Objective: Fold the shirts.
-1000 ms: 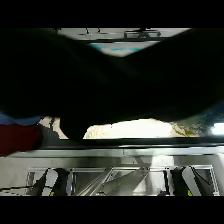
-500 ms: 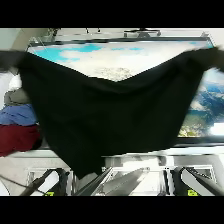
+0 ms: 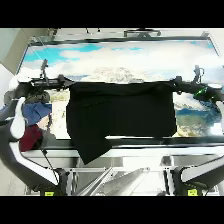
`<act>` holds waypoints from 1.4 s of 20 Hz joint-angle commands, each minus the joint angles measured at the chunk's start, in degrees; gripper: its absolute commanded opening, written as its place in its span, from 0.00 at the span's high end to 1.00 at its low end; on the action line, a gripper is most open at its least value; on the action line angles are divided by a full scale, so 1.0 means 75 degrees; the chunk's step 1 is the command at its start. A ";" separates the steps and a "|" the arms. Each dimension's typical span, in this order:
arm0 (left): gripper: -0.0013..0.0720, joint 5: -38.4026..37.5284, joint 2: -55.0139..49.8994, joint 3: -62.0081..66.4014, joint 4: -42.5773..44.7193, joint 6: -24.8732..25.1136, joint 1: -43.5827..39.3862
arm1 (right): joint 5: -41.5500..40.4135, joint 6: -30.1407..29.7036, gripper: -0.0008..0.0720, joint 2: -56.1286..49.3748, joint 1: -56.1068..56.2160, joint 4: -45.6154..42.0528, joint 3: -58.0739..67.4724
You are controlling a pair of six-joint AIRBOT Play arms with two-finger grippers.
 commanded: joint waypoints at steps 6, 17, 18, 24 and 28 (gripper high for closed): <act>0.96 -0.0125 -0.1923 0.2503 -0.0289 -0.0431 0.0012 | 0.0618 0.0854 0.97 -0.2241 -0.0481 -0.0312 0.3404; 0.96 -0.0539 -0.1941 0.2757 0.0635 -0.0833 -0.0385 | 0.0965 0.0752 0.97 -0.2273 -0.0562 -0.2786 0.4022; 0.96 -0.0600 -0.1941 0.2757 0.1061 -0.1008 -0.0443 | 0.0962 0.0758 0.97 -0.2273 -0.0565 -0.3238 0.4022; 0.97 -0.0443 -0.1941 0.2757 0.1711 -0.1201 -0.0653 | 0.0848 0.0749 0.96 -0.2273 -0.0557 -0.3652 0.4036; 0.59 -0.1157 -0.1918 0.2906 0.1722 -0.1346 -0.0635 | 0.1256 0.0965 0.48 -0.2168 -0.0621 -0.3835 0.4345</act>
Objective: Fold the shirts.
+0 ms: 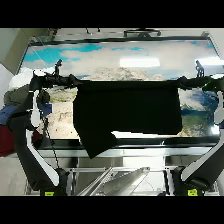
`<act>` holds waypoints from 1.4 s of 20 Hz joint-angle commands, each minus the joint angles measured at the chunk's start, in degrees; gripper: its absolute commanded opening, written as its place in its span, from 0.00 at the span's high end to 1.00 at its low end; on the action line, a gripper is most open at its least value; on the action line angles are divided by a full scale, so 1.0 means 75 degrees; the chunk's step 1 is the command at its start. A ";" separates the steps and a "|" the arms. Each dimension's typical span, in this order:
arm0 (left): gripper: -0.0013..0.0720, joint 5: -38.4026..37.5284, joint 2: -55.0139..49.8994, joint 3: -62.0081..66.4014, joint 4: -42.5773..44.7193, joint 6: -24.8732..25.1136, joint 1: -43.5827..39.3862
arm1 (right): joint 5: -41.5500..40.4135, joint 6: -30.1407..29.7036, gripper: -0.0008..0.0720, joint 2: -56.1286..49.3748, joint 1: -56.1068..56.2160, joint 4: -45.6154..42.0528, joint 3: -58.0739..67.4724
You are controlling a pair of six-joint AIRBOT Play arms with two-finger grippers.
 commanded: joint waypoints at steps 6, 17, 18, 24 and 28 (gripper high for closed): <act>0.64 -0.2154 0.0600 0.0892 0.0871 -0.1571 0.0629 | 0.2334 0.1728 0.48 0.1300 -0.0632 -0.2495 0.0729; 0.77 -0.0629 0.5517 -0.6225 0.1460 -0.0318 0.0807 | 0.1023 0.1134 0.48 0.4928 -0.2025 -0.2815 -0.6569; 0.77 -0.0533 0.5852 -0.6694 0.1466 -0.0318 0.0807 | 0.0836 0.0994 0.48 0.4876 -0.2014 -0.2771 -0.7076; 0.77 -0.0321 0.7679 -0.9069 0.1577 -0.0315 0.0845 | 0.0358 0.0498 0.48 0.4625 -0.2008 -0.2087 -0.8297; 0.77 0.0090 0.8810 -1.0389 0.1754 -0.0341 0.0845 | 0.0393 0.0099 0.49 0.4602 -0.1734 -0.1422 -0.8297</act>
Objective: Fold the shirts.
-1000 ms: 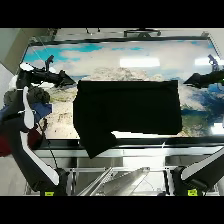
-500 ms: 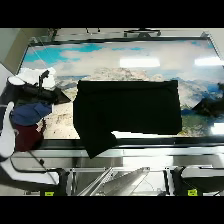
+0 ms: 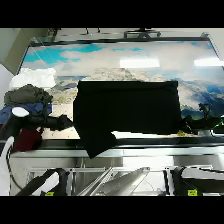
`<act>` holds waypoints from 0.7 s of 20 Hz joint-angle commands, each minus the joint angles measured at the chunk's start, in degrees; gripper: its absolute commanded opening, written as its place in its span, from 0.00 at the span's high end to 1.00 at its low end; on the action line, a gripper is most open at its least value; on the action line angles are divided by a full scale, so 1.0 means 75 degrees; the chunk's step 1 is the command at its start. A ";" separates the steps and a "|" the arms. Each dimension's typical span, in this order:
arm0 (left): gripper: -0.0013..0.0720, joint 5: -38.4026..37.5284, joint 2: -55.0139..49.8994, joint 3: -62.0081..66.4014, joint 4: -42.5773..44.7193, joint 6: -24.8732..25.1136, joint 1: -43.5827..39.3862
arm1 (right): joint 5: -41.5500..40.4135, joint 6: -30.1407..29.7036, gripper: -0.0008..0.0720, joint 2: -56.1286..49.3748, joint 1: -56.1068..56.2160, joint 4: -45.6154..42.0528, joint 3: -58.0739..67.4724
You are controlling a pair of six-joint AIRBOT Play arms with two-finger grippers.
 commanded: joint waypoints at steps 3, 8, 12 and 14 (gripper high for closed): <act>0.72 0.0393 0.1384 -0.1821 0.0236 -0.0020 0.0006 | -0.0370 -0.0268 0.97 -0.0017 0.0417 0.0274 -0.0146; 0.65 0.0933 0.1923 -0.2943 0.0251 -0.0140 0.0006 | -0.0382 -0.0210 0.97 -0.0017 0.0443 0.0277 -0.0128; 0.65 0.1614 0.1781 -0.2771 0.0236 -0.0140 0.0006 | -0.0385 -0.0210 0.97 -0.0017 0.0446 0.0294 -0.0128; 0.65 0.1795 0.1172 -0.2812 0.0233 -0.0114 0.0006 | -0.0373 -0.0216 0.97 -0.0017 0.0443 0.0420 -0.0128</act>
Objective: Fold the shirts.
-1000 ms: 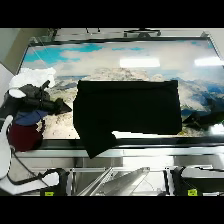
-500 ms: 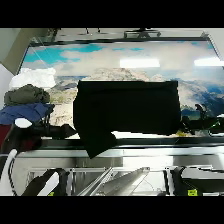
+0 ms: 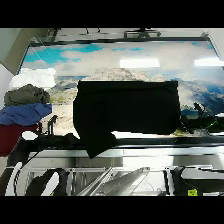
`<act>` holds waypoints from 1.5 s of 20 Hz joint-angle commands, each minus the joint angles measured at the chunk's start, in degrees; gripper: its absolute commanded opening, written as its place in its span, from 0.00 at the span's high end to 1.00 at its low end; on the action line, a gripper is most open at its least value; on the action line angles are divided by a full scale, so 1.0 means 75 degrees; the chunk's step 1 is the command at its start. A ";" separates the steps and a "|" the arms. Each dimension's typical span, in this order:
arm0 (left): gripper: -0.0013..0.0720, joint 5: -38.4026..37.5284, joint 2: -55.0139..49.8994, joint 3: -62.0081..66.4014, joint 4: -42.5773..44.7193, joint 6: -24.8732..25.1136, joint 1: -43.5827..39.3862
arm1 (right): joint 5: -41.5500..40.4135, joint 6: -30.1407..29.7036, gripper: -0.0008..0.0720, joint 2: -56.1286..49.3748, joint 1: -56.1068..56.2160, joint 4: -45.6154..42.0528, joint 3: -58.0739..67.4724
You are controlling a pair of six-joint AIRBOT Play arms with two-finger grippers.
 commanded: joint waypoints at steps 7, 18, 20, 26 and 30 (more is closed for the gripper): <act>0.65 0.0242 -0.2632 0.0682 -0.0822 0.1154 0.0003 | 0.0020 0.0009 0.97 0.0006 0.0006 0.0187 0.0006; 0.96 0.0289 -0.3398 0.0807 -0.2250 0.2192 -0.0583 | 0.0154 0.0012 0.97 0.0012 0.0003 0.0187 0.0006; 0.96 0.0058 -0.2984 0.1008 -0.2250 0.2145 -0.0562 | 0.0312 0.0017 0.97 0.0012 -0.0020 0.0187 0.0038; 0.95 -0.0915 -0.1582 0.2524 -0.2736 0.1635 -0.0382 | 0.1443 0.0283 0.97 0.0277 -0.0280 0.0670 0.0833; 0.95 -0.0901 -0.1644 0.3931 -0.3060 0.1644 -0.0621 | 0.1935 0.0038 0.97 0.0606 -0.0280 0.2116 0.1594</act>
